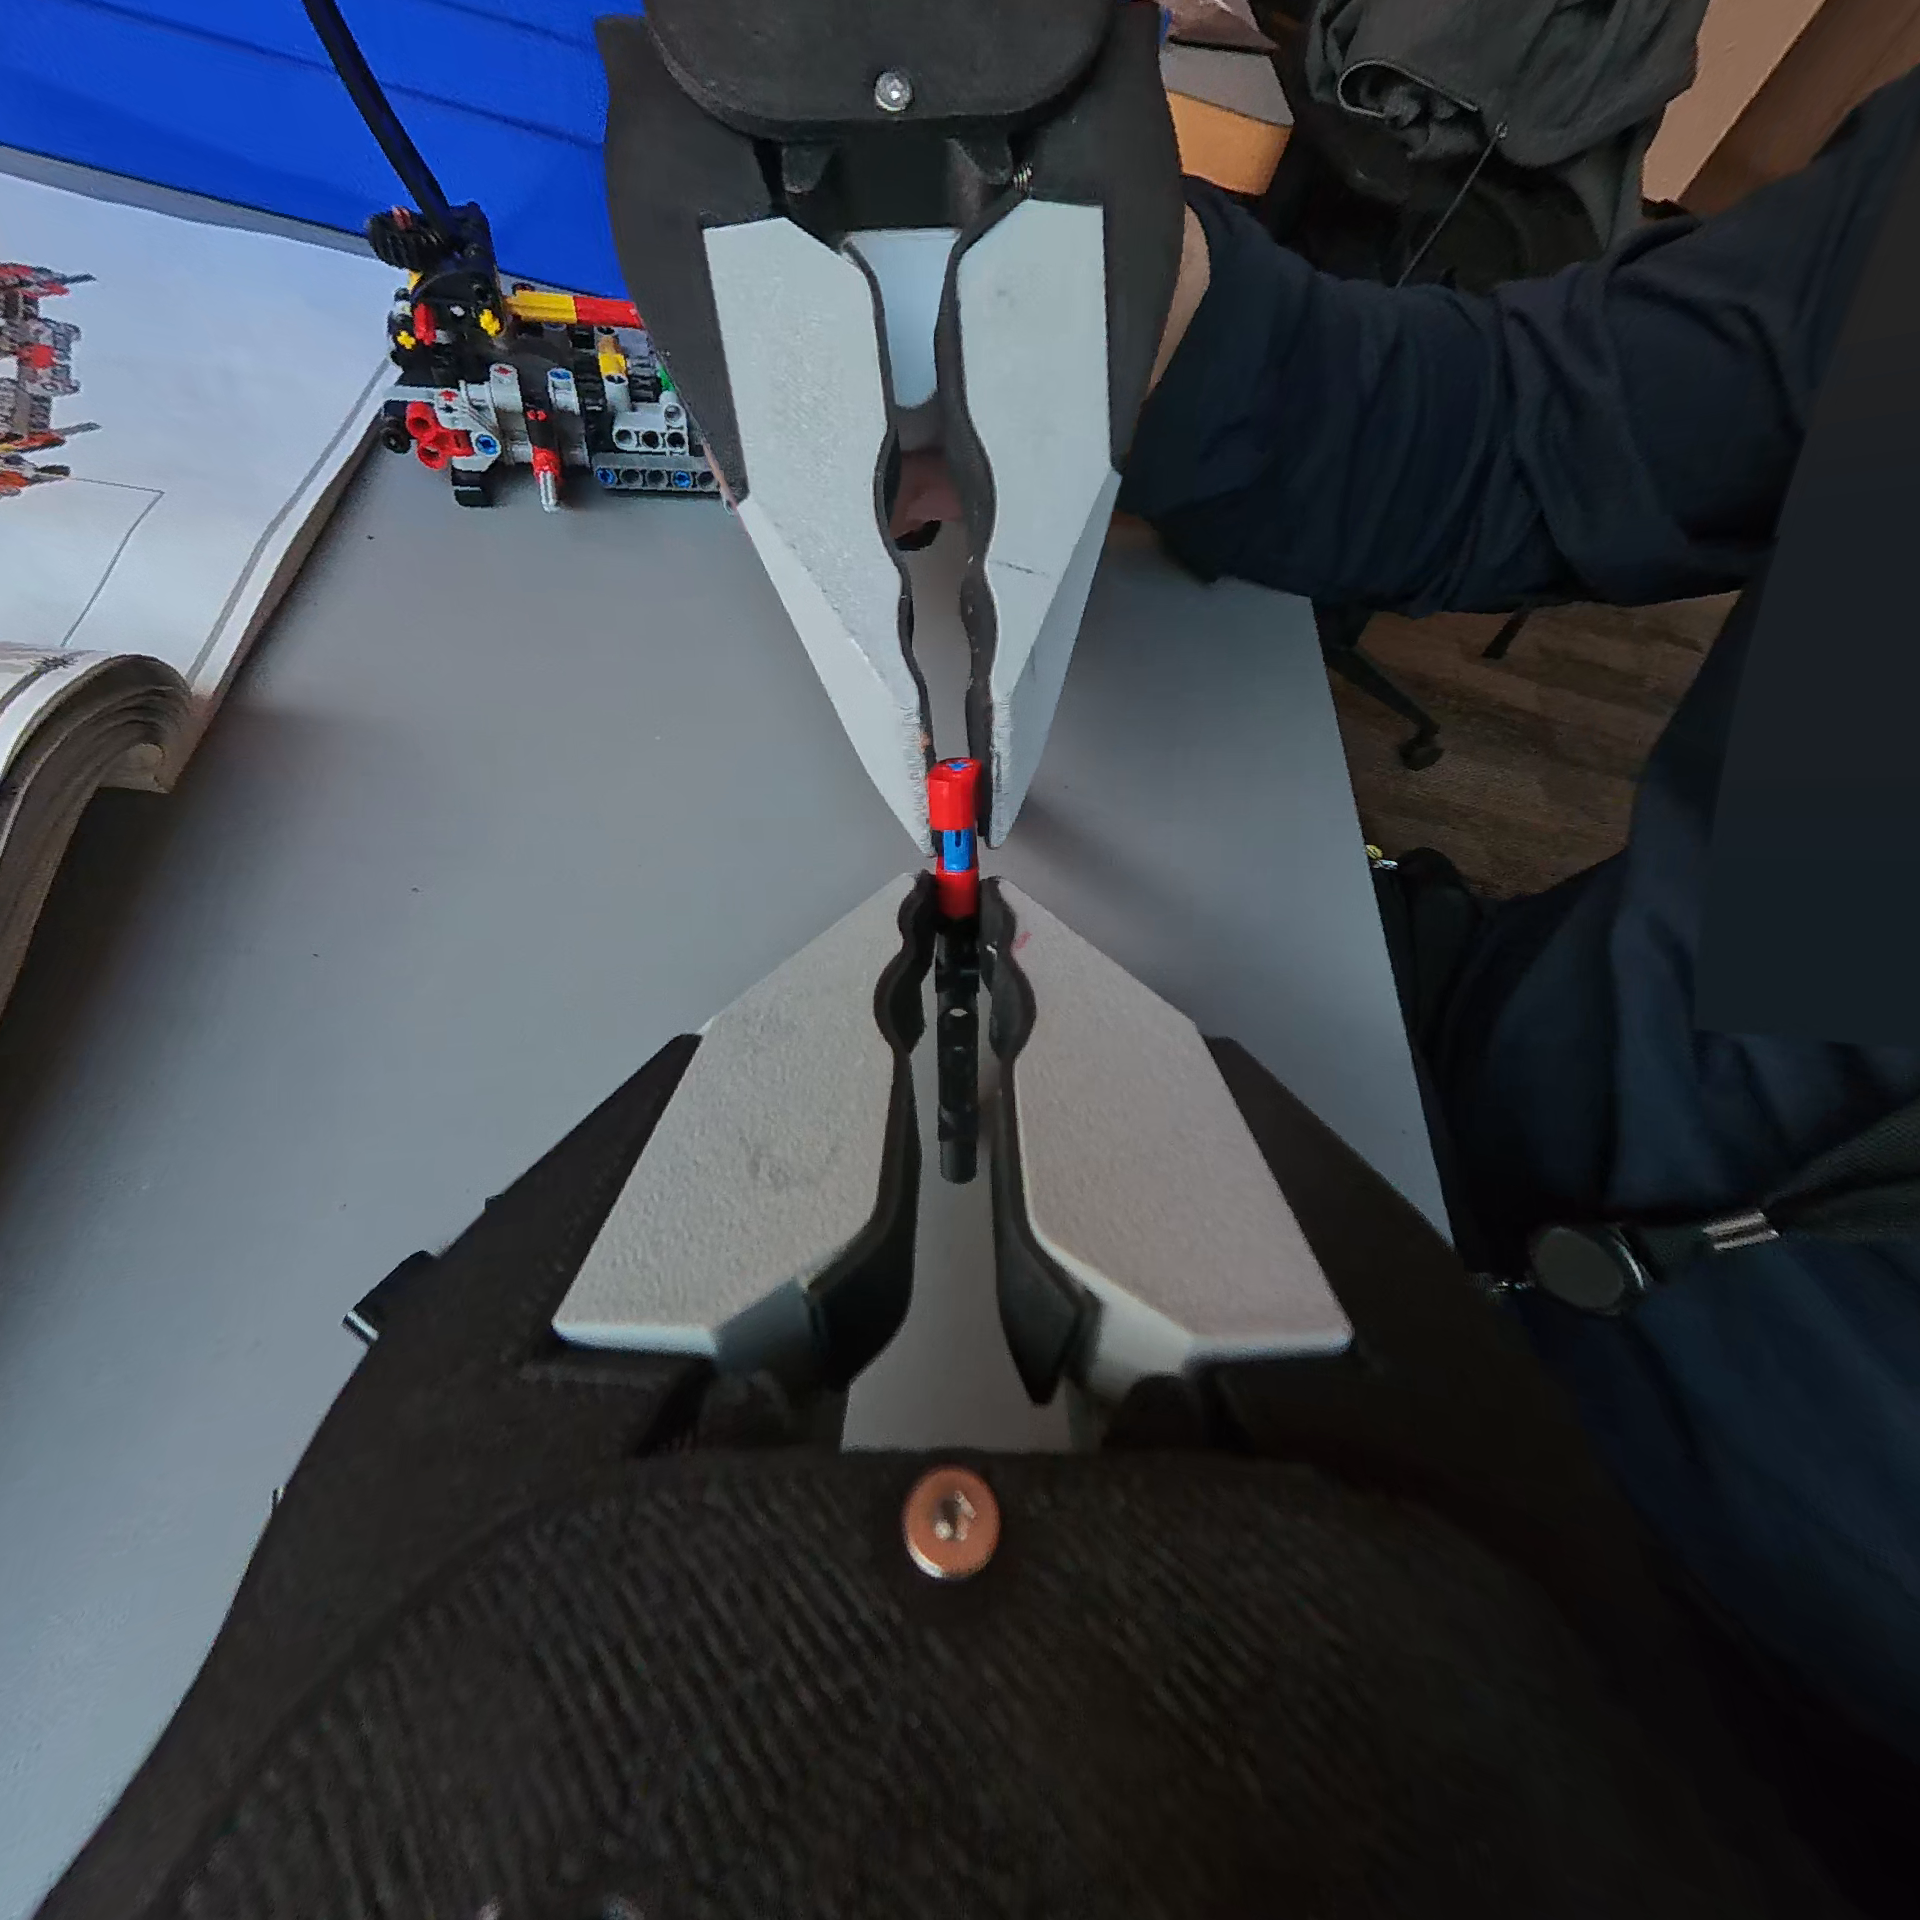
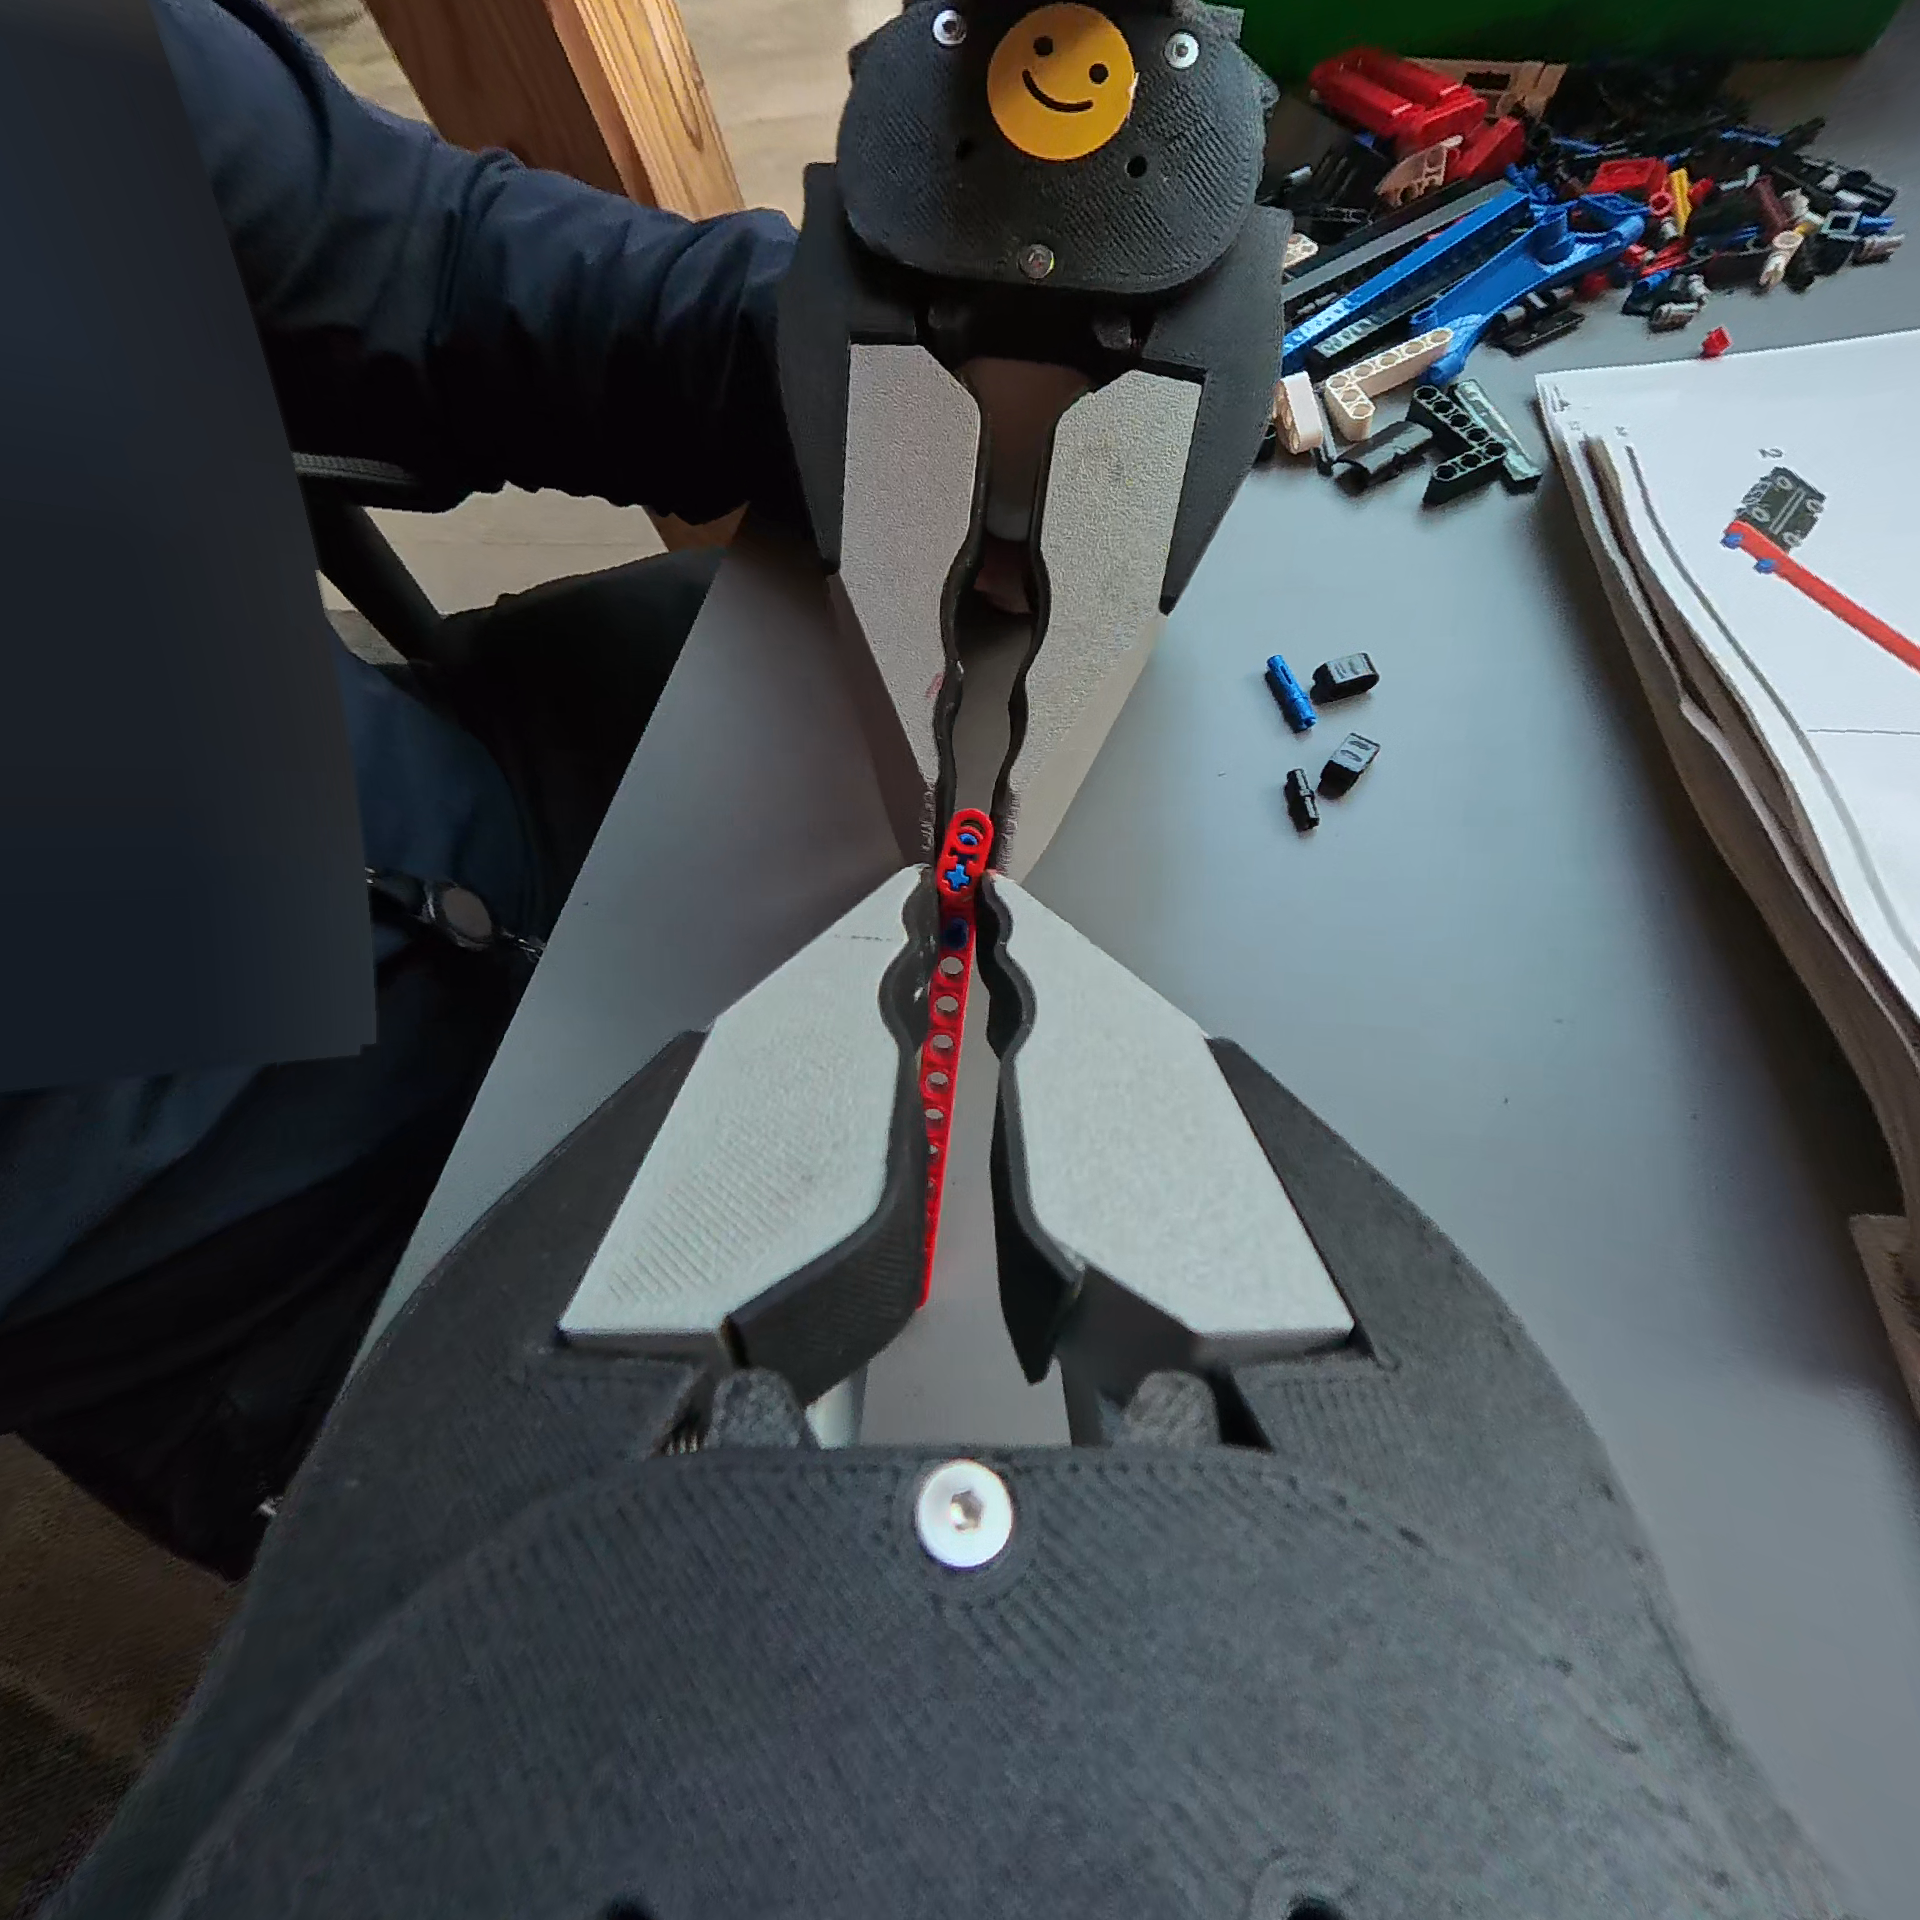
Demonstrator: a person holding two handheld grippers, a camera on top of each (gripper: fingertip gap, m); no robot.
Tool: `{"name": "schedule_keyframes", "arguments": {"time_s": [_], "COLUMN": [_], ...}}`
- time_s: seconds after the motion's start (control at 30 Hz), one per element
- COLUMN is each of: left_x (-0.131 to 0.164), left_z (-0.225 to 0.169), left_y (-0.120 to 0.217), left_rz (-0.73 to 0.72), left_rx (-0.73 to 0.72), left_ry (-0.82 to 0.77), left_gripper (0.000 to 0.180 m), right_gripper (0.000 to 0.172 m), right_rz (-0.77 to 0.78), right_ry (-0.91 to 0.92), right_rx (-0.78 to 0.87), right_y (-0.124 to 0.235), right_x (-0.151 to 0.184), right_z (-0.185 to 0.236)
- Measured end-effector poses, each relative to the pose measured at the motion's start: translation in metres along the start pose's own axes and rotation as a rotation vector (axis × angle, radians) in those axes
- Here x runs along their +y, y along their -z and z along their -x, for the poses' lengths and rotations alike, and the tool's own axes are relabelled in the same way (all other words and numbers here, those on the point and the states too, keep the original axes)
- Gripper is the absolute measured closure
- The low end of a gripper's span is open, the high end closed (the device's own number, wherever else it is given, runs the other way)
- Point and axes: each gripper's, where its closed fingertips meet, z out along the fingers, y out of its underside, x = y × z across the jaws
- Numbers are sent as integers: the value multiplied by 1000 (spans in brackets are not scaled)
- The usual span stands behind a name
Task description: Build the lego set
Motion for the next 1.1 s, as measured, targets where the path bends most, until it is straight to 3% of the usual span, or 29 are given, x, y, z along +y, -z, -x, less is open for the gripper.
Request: {"name": "schedule_keyframes", "arguments": {"time_s": [0.17, 0.57, 1.1], "left_x": [0, 0, -2], "left_z": [1, 2, -4], "left_y": [1, 1, -2], "left_rz": [2, 4, 16], "left_rx": [-7, -41, -66], "left_ry": [11, -32, -155], "left_gripper": [175, 175, 175], "right_gripper": [168, 169, 167], "right_rz": [40, 67, 113], "right_ry": [49, -33, 113], "right_rx": [63, 27, 85], "right_y": [0, 1, 2], "right_x": [1, 6, 5], "right_z": [-3, -3, 4]}}
